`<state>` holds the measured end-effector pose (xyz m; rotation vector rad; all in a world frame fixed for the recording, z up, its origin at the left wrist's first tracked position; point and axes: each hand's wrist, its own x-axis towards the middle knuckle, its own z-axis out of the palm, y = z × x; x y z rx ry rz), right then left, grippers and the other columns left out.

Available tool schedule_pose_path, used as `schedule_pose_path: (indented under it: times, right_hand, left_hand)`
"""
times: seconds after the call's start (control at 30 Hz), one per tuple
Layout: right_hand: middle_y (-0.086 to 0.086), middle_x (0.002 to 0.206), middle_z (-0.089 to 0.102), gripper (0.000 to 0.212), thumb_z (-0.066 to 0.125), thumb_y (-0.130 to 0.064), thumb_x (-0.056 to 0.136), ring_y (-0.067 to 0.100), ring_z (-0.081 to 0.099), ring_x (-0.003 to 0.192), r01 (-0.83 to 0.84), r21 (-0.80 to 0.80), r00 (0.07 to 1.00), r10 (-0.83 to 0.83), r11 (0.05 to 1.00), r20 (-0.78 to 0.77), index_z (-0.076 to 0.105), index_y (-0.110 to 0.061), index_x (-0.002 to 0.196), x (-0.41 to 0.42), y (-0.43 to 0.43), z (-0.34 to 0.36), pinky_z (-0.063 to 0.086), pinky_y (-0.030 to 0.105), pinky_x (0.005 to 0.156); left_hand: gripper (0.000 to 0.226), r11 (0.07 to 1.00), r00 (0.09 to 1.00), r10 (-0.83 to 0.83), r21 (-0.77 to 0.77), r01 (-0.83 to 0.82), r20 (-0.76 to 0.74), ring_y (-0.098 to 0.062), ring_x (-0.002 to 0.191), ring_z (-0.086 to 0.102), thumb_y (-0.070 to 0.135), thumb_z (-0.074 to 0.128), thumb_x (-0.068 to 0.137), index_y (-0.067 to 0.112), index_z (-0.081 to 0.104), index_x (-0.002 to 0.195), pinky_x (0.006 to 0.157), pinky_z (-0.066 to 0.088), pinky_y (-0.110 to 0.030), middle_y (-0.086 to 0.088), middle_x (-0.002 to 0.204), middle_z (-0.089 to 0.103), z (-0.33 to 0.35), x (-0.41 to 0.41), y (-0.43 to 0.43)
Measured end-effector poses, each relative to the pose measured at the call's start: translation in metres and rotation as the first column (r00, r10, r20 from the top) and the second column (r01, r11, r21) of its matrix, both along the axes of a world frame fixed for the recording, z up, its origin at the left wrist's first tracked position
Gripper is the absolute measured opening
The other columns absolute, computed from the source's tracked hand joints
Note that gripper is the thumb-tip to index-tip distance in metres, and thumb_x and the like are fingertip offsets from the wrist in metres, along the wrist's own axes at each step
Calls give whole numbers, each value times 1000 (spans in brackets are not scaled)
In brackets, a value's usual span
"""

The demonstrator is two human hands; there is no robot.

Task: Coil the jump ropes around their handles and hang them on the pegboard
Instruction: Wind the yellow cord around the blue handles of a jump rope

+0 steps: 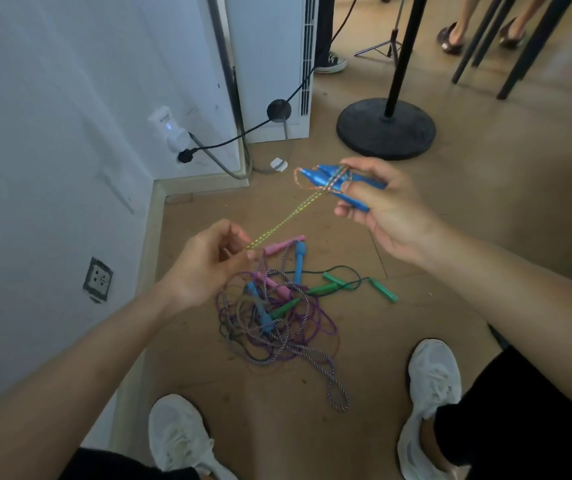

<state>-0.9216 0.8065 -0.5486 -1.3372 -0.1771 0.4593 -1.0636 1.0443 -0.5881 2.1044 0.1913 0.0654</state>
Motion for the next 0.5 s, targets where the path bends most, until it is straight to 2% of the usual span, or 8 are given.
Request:
schedule_pose_path:
  times: [0.1, 0.17, 0.23, 0.33, 0.37, 0.43, 0.5]
  right_hand:
    - [12, 124, 59, 34, 65, 4, 90, 22, 71, 94, 89, -74, 991, -81, 993, 105, 65, -16, 117, 4, -2, -5, 58, 29, 74]
    - [11, 120, 62, 37, 67, 6, 88, 21, 71, 97, 125, -141, 980, -100, 982, 173, 66, -16, 117, 5, -3, -9, 59, 27, 73]
    - [7, 116, 65, 38, 69, 6, 86, 18, 71, 95, 145, -237, 961, -79, 961, 266, 67, -16, 117, 4, -6, -14, 60, 26, 71]
    - [-1, 109, 69, 35, 70, 3, 86, 10, 69, 89, 130, -421, 894, 78, 897, 442, 70, -18, 114, 1, -7, -20, 58, 21, 75]
    - [-5, 109, 69, 35, 70, 2, 85, 7, 67, 91, 109, -485, 864, 158, 867, 477, 71, -18, 114, -1, -6, -21, 55, 17, 80]
    - [-9, 108, 70, 34, 71, 0, 85, 3, 65, 98, 24, -591, 812, 329, 806, 482, 70, -21, 112, -8, -3, -22, 47, 11, 86]
    - [-11, 105, 70, 35, 72, -2, 83, 2, 65, 96, -102, -643, 773, 467, 759, 430, 69, -26, 108, -17, 1, -20, 48, 14, 85]
  left_hand:
    - [14, 991, 999, -36, 130, 34, 13, -7, 59, 58, 23, 74, 87, 31, 62, 90, 59, 54, -36, 10, 76, 63, -1, -2, -2]
    - [16, 978, 994, -100, 186, 91, 36, -8, 60, 58, 20, 75, 87, 32, 64, 88, 58, 50, -29, 14, 79, 65, 4, -2, -7]
    - [16, 967, 979, -191, 183, 177, 66, -11, 60, 60, 17, 77, 86, 29, 67, 89, 57, 50, -31, 13, 79, 68, 14, -3, -16]
    - [10, 949, 946, -305, 118, 293, 108, -30, 64, 65, 14, 77, 86, 19, 71, 92, 59, 54, -41, 8, 79, 74, 31, -5, -29]
    - [8, 949, 942, -313, 85, 304, 124, -29, 66, 67, 13, 76, 87, 16, 72, 93, 61, 54, -38, 5, 79, 75, 35, -5, -32]
    - [7, 959, 947, -279, -1, 283, 160, -19, 65, 70, 9, 75, 87, 11, 73, 93, 61, 54, -31, 0, 79, 76, 42, -3, -35]
    - [9, 969, 952, -220, -64, 238, 211, -26, 65, 69, 10, 75, 86, 9, 73, 95, 60, 55, -40, -7, 80, 75, 46, 0, -36]
